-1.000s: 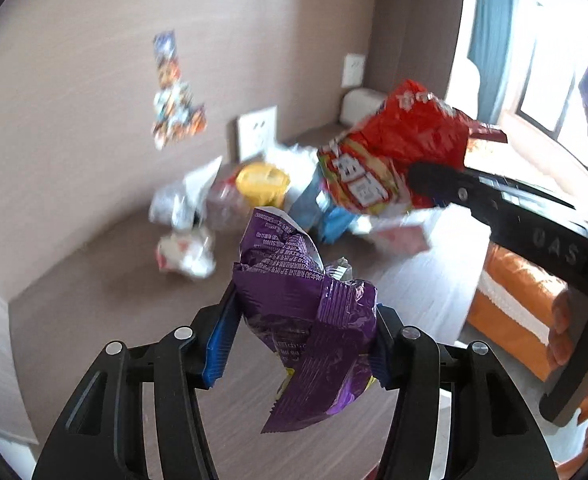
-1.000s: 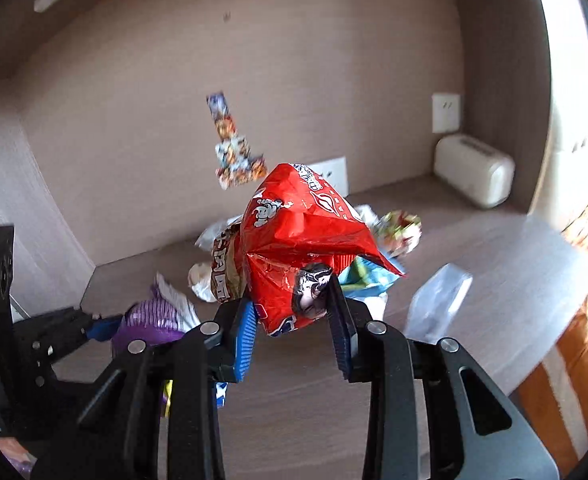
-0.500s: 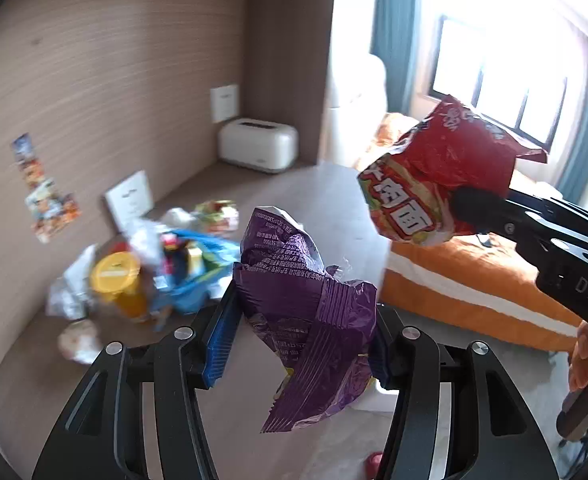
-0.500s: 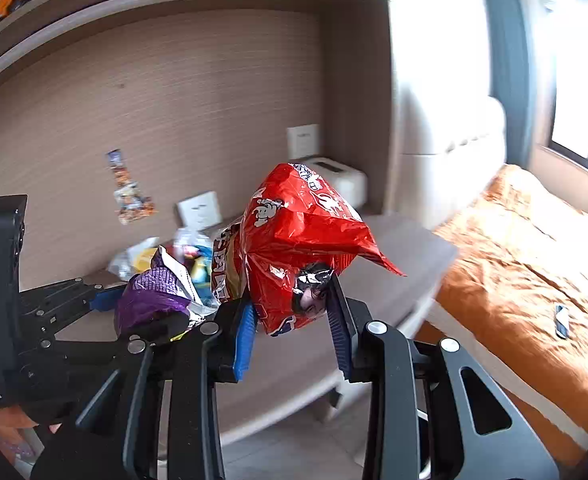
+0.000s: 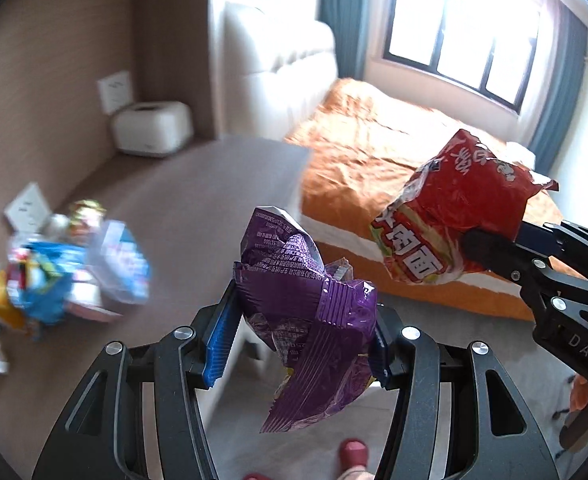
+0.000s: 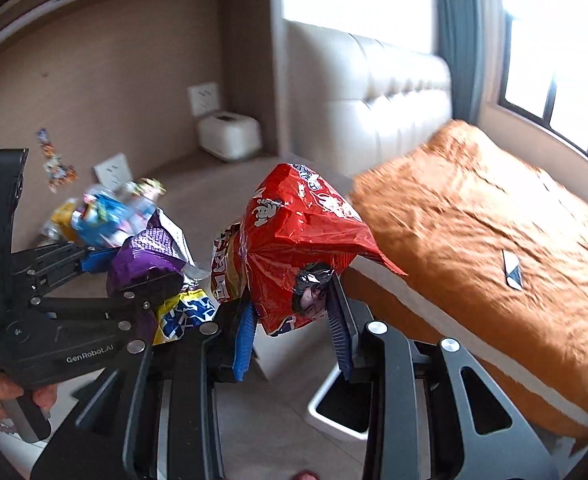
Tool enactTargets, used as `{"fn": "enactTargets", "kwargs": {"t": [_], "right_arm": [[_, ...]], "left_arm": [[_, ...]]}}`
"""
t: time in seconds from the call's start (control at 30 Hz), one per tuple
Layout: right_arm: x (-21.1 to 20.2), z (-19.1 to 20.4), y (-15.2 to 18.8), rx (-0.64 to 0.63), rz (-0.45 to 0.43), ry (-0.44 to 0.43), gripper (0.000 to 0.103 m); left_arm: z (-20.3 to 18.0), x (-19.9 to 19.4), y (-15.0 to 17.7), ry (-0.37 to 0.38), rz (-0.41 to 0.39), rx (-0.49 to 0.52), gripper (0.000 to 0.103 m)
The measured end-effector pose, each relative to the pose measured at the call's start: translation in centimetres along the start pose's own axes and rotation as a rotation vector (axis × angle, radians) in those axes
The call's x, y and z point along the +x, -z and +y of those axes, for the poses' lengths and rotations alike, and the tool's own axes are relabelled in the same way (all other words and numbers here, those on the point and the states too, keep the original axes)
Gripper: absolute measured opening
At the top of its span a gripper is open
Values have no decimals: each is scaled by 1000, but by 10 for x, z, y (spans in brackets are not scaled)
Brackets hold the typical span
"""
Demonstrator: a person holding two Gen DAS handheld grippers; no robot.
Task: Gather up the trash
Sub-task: 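Carry both bags over the white trash bin with both tools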
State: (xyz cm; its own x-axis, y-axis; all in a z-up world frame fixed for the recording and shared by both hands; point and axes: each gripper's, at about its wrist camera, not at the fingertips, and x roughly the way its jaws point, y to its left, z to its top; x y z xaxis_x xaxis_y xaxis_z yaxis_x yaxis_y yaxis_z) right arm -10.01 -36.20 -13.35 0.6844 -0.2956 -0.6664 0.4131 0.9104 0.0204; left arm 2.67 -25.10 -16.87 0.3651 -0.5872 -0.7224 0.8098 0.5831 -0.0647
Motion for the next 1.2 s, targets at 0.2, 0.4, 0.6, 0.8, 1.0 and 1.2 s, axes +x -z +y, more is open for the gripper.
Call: {"fn": "enactTargets", "kwargs": {"t": [0.2,0.4,0.6,0.8,1.0,1.2], "right_arm": [[24,-60,41,33,88,62,35],[75,-105,84,62,170,93,35],[148,-136,139,36,232,147,35],[227,-162,201,36,310,146,35],[294,-170,254,11,376,124,35],[343,-171,294,-8,423,113,35]], "left_arm": [[-53,71,14,59,86,36,55],[-90,153,42,101,160,83,55],[-111,253,83,128,234,122,55],[-120,348,127,142,302,145,55],[-121,427,170,153,358,158,55],[-118,471,204,161,391,156,55]]}}
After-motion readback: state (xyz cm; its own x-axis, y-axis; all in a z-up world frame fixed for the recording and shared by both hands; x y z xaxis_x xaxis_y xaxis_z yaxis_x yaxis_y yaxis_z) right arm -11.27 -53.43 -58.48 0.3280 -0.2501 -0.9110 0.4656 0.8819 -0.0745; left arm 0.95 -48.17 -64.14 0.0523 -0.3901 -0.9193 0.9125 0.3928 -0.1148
